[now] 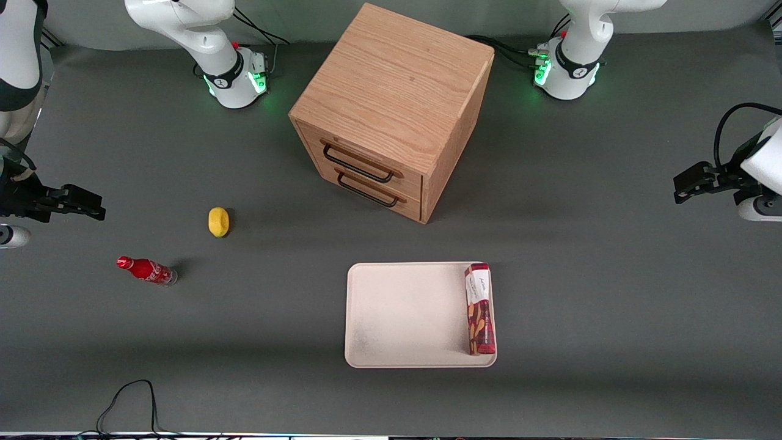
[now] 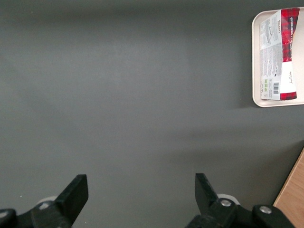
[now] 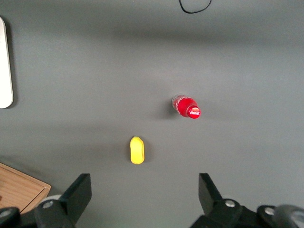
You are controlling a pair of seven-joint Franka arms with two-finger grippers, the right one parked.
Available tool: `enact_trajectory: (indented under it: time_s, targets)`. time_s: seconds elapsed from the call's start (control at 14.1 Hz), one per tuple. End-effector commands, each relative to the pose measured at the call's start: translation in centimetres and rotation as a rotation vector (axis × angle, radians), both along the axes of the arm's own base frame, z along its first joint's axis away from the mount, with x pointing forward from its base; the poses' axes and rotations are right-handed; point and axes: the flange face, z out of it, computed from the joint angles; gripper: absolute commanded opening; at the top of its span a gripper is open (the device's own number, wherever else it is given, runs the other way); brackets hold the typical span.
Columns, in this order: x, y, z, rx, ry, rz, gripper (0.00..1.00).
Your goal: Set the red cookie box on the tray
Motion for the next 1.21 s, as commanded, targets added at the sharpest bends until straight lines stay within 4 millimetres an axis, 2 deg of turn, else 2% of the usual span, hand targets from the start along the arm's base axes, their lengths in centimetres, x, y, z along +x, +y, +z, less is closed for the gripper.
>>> enact_trajectory:
  time_s: [0.0, 0.57, 1.14]
  targets:
    - [-1.1, 0.3, 0.9, -0.018, 0.022, -0.001, 1.0]
    - [-1.4, -0.8, 1.0, -0.028, 0.04, -0.003, 1.0]
    - [-1.7, -0.6, 0.9, -0.061, 0.057, 0.002, 1.0]
